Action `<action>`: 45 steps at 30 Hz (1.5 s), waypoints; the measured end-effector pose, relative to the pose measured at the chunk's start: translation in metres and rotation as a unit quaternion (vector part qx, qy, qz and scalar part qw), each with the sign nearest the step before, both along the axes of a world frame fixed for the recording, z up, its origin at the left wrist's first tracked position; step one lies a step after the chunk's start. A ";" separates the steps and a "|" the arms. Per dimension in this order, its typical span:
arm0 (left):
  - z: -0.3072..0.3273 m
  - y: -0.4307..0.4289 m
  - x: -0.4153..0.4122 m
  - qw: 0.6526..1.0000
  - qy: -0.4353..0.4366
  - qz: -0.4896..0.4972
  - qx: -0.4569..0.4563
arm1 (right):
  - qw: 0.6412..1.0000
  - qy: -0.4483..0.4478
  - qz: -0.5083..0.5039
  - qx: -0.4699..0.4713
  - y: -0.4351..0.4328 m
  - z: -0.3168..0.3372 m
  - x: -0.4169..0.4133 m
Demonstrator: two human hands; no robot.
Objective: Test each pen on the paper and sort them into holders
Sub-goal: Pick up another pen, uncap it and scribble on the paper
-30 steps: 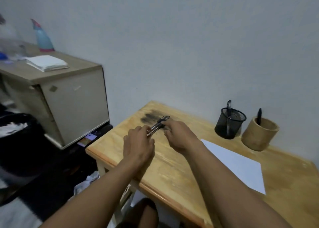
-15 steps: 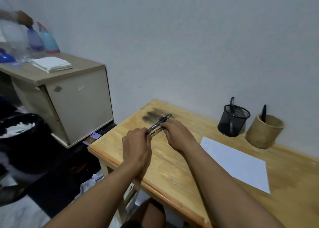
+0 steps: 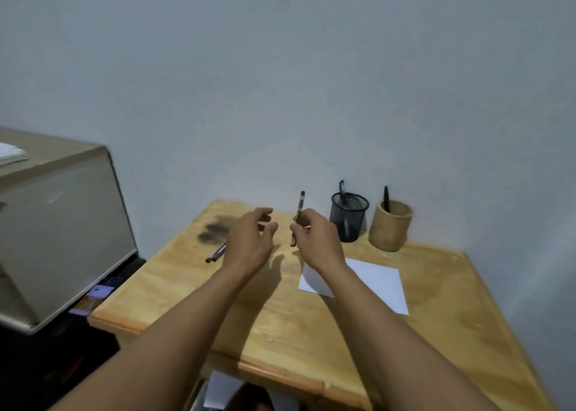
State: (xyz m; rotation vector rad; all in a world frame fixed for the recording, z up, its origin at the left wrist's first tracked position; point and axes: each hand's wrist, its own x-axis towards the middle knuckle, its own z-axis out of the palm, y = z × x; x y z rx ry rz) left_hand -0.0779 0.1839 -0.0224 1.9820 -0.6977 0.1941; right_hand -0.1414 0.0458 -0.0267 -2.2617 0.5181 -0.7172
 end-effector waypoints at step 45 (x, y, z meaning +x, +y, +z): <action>0.015 -0.060 0.008 0.922 0.310 -0.227 -0.054 | 0.853 -0.263 -0.040 0.449 -0.026 -0.003 -0.058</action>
